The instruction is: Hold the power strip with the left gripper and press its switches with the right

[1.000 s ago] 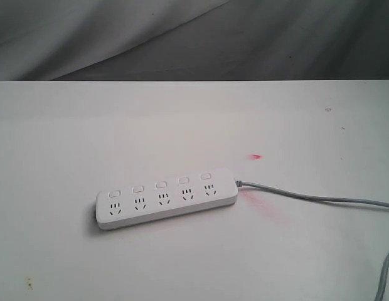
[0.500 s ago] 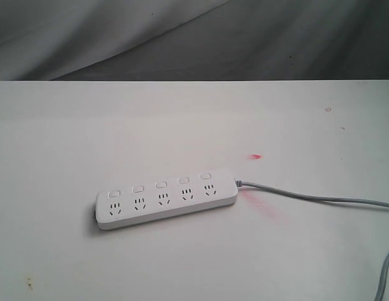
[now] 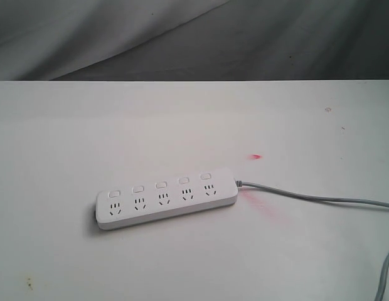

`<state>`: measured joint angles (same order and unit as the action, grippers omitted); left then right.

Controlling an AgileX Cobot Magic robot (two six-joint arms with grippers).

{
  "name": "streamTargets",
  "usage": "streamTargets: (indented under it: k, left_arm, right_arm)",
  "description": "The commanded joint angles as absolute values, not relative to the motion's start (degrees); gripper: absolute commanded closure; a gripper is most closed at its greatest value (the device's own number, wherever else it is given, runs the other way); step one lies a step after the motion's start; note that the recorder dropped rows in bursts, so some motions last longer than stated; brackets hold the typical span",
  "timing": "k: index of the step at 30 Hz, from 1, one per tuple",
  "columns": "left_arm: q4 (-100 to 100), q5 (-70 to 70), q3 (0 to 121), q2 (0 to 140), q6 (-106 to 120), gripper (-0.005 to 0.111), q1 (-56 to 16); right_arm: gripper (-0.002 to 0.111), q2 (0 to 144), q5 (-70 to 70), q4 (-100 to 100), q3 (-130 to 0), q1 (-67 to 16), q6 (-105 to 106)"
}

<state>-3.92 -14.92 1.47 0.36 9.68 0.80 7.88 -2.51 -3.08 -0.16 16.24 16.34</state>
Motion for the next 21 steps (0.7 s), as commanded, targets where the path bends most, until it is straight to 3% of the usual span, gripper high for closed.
streamTargets:
  k: [1, 21]
  left_arm:
    - [-3.91, -16.25, 0.00, 0.00, 8.80, 0.106, 0.55]
    - [-3.91, -18.26, 0.00, 0.00, 8.97, 0.106, 0.55]
  right_arm:
    - [0.108, 7.64, -2.43, -2.56, 0.00, 16.51, 15.99]
    - [0.108, 7.64, -2.43, -2.56, 0.00, 16.51, 15.99]
